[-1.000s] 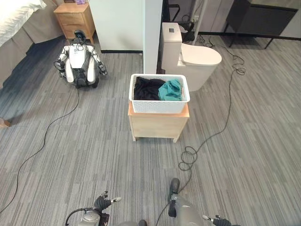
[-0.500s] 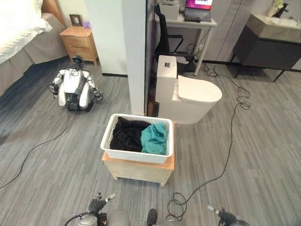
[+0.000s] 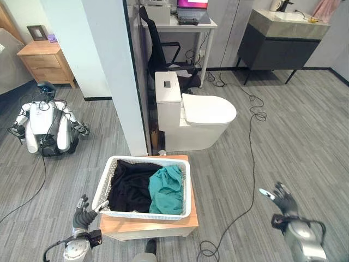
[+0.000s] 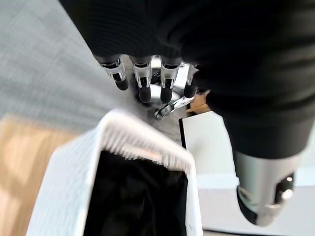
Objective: Grab the laundry basket,head to the washer,open it,put in the laundry and shut it.
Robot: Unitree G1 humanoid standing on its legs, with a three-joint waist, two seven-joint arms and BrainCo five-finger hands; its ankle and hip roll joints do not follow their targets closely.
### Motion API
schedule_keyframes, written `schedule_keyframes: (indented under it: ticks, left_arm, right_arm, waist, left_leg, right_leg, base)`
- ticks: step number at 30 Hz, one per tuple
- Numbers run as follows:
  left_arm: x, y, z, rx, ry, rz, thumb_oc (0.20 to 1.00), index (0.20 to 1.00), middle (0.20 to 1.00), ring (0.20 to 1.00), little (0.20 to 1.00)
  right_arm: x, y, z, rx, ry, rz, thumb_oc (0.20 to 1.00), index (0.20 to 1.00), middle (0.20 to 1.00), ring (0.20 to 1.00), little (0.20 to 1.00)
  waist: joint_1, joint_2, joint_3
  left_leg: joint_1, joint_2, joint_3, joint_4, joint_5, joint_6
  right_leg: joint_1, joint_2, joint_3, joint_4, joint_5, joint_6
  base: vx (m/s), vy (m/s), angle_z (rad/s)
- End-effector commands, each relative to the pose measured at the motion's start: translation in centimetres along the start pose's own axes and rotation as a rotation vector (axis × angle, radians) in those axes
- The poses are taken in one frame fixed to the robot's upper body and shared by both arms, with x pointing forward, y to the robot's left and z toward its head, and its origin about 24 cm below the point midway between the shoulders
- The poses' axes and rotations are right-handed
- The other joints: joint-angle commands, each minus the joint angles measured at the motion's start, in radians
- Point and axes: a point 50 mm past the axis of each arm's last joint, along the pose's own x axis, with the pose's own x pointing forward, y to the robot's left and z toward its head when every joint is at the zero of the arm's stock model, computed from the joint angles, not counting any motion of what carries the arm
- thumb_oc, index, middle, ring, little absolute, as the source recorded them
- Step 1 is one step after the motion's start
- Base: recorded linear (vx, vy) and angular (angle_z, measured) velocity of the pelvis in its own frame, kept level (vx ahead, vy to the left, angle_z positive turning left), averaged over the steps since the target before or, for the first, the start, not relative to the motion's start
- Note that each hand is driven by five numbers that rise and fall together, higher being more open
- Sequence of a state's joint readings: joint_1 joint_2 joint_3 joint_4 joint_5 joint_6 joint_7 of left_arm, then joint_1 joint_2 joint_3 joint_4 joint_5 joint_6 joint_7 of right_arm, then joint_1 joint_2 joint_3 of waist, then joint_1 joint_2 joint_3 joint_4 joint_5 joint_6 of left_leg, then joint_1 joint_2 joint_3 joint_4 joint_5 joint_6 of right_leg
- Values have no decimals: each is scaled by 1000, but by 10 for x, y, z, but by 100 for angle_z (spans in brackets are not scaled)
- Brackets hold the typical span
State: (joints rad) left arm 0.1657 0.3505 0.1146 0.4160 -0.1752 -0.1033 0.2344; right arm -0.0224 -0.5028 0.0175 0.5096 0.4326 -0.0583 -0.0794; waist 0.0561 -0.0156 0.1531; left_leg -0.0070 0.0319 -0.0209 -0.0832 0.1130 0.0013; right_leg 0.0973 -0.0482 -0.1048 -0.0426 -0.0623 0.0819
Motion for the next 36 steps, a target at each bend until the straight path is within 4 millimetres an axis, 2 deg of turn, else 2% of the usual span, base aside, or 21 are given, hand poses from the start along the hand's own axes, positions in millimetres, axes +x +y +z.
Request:
schedule_keyframes:
  ticks: [1, 2, 3, 5, 6, 7, 8, 9, 10, 12, 14, 15, 16, 19, 20, 21, 23, 25, 26, 28, 36]
  left_arm:
    - [7, 39, 60, 91, -251, 162, 1000, 1000, 1000, 1000, 1000]
    - [7, 39, 60, 92, -251, 164, 1000, 1000, 1000, 1000, 1000]
    - [7, 45, 68, 118, -281, 193, 1000, 1000, 1000, 1000, 1000]
    - [9, 57, 93, 181, -371, 251, 1000, 1000, 1000, 1000, 1000]
    - [9, 58, 94, 181, -373, 253, 1000, 1000, 1000, 1000, 1000]
    - [15, 59, 110, 206, -412, 269, 1000, 1000, 1000, 1000, 1000]
    - [16, 59, 111, 205, -415, 270, 1000, 1000, 1000, 1000, 1000]
    - [24, 54, 128, 217, -447, 246, 1000, 1000, 1000, 1000, 1000]
    - [25, 54, 129, 216, -450, 246, 1000, 1000, 1000, 1000, 1000]
    - [34, 49, 145, 224, -469, 215, 1000, 1000, 1000, 1000, 1000]
    - [44, 47, 165, 230, -493, 214, 1000, 1000, 1000, 1000, 1000]
    - [53, 46, 188, 255, -520, 235, 1000, 1000, 1000, 1000, 1000]
    - [54, 46, 190, 255, -523, 235, 1000, 1000, 1000, 1000, 1000]
    - [61, 47, 226, 277, -577, 258, 1000, 1000, 1000, 1000, 1000]
    - [63, 52, 245, 307, -599, 283, 1000, 1000, 1000, 1000, 1000]
    - [63, 52, 247, 307, -602, 283, 1000, 1000, 1000, 1000, 1000]
    - [64, 57, 273, 338, -637, 320, 1000, 1000, 1000, 1000, 1000]
    - [65, 57, 275, 339, -640, 320, 1000, 1000, 1000, 1000, 1000]
    - [65, 62, 289, 364, -648, 346, 1000, 1000, 1000, 1000, 1000]
    - [68, 65, 301, 409, -634, 370, 1000, 1000, 1000, 1000, 1000]
    - [80, 64, 307, 470, -551, 379, 1000, 1000, 1000, 1000, 1000]
  right_arm:
    - [16, 13, 54, -50, -176, 68, 1000, 1000, 1000, 1000, 1000]
    - [16, 14, 54, -50, -177, 69, 1000, 1000, 1000, 1000, 1000]
    - [17, 21, 63, -48, -207, 92, 1000, 1000, 1000, 1000, 1000]
    - [18, 36, 78, -67, -256, 151, 1000, 1000, 1000, 1000, 1000]
    - [18, 37, 79, -66, -258, 152, 1000, 1000, 1000, 1000, 1000]
    - [20, 47, 87, -65, -279, 181, 1000, 1000, 1000, 1000, 1000]
    - [21, 47, 88, -63, -282, 181, 1000, 1000, 1000, 1000, 1000]
    - [25, 60, 98, -52, -296, 214, 1000, 1000, 1000, 1000, 1000]
    - [25, 61, 99, -50, -299, 213, 1000, 1000, 1000, 1000, 1000]
    - [31, 71, 112, -57, -314, 237, 1000, 1000, 1000, 1000, 1000]
    - [34, 83, 127, -77, -337, 266, 1000, 1000, 1000, 1000, 1000]
    - [35, 95, 138, -81, -357, 300, 1000, 1000, 1000, 1000, 1000]
    - [35, 95, 139, -79, -360, 299, 1000, 1000, 1000, 1000, 1000]
    - [36, 109, 152, -89, -377, 330, 1000, 1000, 1000, 1000, 1000]
    - [35, 117, 154, -94, -381, 357, 1000, 1000, 1000, 1000, 1000]
    - [36, 117, 155, -91, -382, 356, 1000, 1000, 1000, 1000, 1000]
    - [33, 125, 159, -87, -393, 389, 1000, 1000, 1000, 1000, 1000]
    - [33, 125, 159, -85, -394, 388, 1000, 1000, 1000, 1000, 1000]
    - [32, 129, 163, -81, -402, 405, 1000, 1000, 1000, 1000, 1000]
    - [27, 135, 168, -85, -428, 440, 1000, 1000, 1000, 1000, 1000]
    - [17, 139, 179, -80, -490, 473, 1000, 1000, 1000, 1000, 1000]
  waist:
    - [58, -36, 50]
    - [57, -37, 50]
    - [62, -41, 62]
    - [75, -52, 98]
    - [74, -54, 98]
    - [76, -61, 120]
    - [76, -62, 122]
    - [78, -70, 151]
    - [78, -71, 152]
    - [77, -77, 177]
    - [74, -84, 194]
    - [69, -93, 213]
    - [70, -94, 215]
    - [68, -103, 243]
    - [64, -109, 254]
    - [65, -111, 255]
    - [62, -119, 269]
    - [63, -120, 270]
    - [64, -124, 280]
    - [57, -126, 295]
    - [40, -117, 327]
  left_leg:
    - [-4, 85, 4, 76, -104, -69]
    - [-6, 85, 4, 77, -104, -69]
    - [-17, 86, 2, 79, -105, -68]
    - [-50, 86, -2, 84, -102, -67]
    - [-54, 85, -2, 86, -102, -67]
    - [-77, 85, -7, 92, -100, -67]
    - [-80, 85, -8, 94, -100, -67]
    - [-115, 84, -13, 105, -93, -68]
    - [-120, 84, -14, 108, -93, -68]
    - [-152, 81, -20, 117, -86, -69]
    - [-177, 81, -23, 124, -81, -71]
    - [-197, 83, -23, 130, -76, -72]
    - [-200, 82, -23, 132, -76, -72]
    - [-234, 81, -27, 145, -70, -74]
    - [-246, 83, -28, 147, -67, -77]
    - [-247, 82, -29, 148, -66, -77]
    - [-264, 84, -31, 151, -62, -80]
    - [-266, 84, -32, 152, -62, -80]
    - [-277, 85, -34, 155, -60, -81]
    - [-288, 84, -33, 155, -56, -84]
    - [-303, 80, -33, 150, -49, -85]
  right_leg:
    - [-50, -54, 7, -16, 84, 30]
    - [-52, -54, 7, -15, 85, 30]
    - [-62, -54, 7, -16, 87, 31]
    - [-89, -53, -1, -16, 97, 33]
    - [-92, -53, -2, -15, 97, 33]
    - [-114, -53, -2, -11, 103, 34]
    - [-116, -53, -2, -10, 103, 33]
    - [-146, -52, -7, -2, 110, 34]
    - [-150, -53, -7, 0, 110, 34]
    - [-181, -51, -12, 9, 118, 34]
    - [-206, -50, -14, 14, 126, 34]
    - [-224, -48, -15, 16, 134, 35]
    - [-226, -48, -16, 17, 135, 35]
    - [-255, -49, -19, 23, 144, 36]
    - [-264, -49, -23, 21, 149, 37]
    - [-265, -50, -23, 21, 149, 37]
    - [-277, -49, -30, 19, 153, 40]
    - [-278, -49, -30, 19, 153, 40]
    - [-286, -50, -35, 19, 155, 40]
    - [-296, -50, -39, 20, 156, 41]
    - [-323, -57, -43, 33, 157, 41]
  base:
    - [-106, 3, 4]
    - [-109, -8, -1]
    - [-65, -11, 2]
    - [-126, -24, 5]
    - [-157, -29, 3]
    - [-81, -12, 3]
    - [-189, -34, 12]
    - [-118, -22, 19]
    - [-171, -26, 22]
    - [-125, -6, 10]
    - [-126, -9, 8]
    - [-97, -8, 7]
    - [-108, -7, 4]
    - [-76, -7, 0]
    - [-53, -12, 1]
    - [-35, -11, 1]
    - [-14, -9, 2]
    - [-22, -17, 5]
    - [-49, -29, 2]
    - [-50, -18, 1]
    - [-13, 0, 2]
